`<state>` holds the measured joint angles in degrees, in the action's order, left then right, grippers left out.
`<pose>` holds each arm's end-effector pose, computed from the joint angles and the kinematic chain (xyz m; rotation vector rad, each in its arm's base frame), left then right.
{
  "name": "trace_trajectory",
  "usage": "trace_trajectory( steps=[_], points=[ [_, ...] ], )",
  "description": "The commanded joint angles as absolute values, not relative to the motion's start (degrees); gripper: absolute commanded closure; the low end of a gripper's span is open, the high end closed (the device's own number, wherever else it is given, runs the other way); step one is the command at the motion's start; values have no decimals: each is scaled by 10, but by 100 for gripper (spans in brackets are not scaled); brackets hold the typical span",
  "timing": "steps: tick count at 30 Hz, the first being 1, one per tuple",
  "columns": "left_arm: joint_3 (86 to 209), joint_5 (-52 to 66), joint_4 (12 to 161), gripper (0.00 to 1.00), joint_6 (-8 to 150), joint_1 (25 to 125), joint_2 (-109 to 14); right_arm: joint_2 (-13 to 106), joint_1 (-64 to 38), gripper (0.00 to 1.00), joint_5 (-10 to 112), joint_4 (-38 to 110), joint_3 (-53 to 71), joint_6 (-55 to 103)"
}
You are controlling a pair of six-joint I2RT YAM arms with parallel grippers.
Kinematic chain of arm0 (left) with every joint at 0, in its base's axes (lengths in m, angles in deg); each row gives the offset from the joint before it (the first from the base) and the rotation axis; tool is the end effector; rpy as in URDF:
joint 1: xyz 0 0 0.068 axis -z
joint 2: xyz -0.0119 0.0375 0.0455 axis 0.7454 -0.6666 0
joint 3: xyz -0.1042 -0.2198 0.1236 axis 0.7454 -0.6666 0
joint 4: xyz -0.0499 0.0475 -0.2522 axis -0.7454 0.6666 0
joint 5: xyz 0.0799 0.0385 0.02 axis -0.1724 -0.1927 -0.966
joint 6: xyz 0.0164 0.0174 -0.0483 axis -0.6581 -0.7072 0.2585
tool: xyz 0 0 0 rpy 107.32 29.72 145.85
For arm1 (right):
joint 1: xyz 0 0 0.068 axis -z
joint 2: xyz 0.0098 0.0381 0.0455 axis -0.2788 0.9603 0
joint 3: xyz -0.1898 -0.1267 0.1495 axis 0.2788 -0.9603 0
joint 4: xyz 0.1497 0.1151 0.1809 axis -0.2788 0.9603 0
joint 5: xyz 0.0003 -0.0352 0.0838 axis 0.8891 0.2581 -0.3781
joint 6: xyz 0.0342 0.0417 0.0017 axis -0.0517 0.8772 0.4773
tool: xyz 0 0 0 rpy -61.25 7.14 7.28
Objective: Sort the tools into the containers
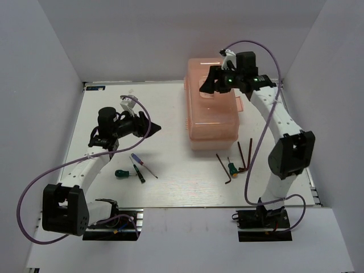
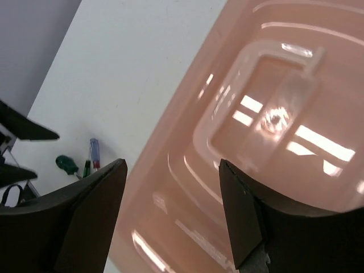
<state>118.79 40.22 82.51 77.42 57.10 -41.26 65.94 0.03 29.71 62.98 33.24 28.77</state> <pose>0.2607 -0.0646 0.2735 0.3479 1.9243 -1.0015 0.3855 0.1298 0.3812 -0.4096 2.0500 0.8199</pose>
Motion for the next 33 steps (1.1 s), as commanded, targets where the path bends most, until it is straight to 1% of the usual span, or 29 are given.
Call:
trace_trajectory(
  steps=[1, 4, 5, 7, 12, 16, 22, 24, 28, 33],
  points=[
    [1196, 431, 803, 23, 769, 572, -414, 695, -31, 28, 346, 636, 440, 317],
    [1196, 431, 803, 23, 764, 572, -420, 745, -53, 30, 395, 643, 479, 315],
    [1196, 431, 803, 23, 764, 572, -420, 753, -59, 30, 431, 650, 492, 317],
    [1196, 431, 798, 23, 764, 572, -420, 772, -65, 32, 453, 661, 510, 321],
    [1201, 431, 791, 24, 776, 572, -436, 795, -83, 33, 540, 681, 504, 342],
    [1212, 443, 766, 26, 795, 577, -457, 800, -90, 33, 568, 686, 498, 348],
    [1228, 443, 755, 26, 801, 588, -467, 805, -92, 33, 575, 692, 491, 359],
    [1234, 443, 755, 26, 806, 588, -473, 808, -89, 33, 560, 698, 490, 371],
    [1264, 438, 743, 28, 817, 605, -496, 811, -87, 40, 490, 692, 469, 393],
    [1309, 433, 731, 28, 824, 623, -522, 804, -82, 51, 449, 683, 464, 410]
  ],
)
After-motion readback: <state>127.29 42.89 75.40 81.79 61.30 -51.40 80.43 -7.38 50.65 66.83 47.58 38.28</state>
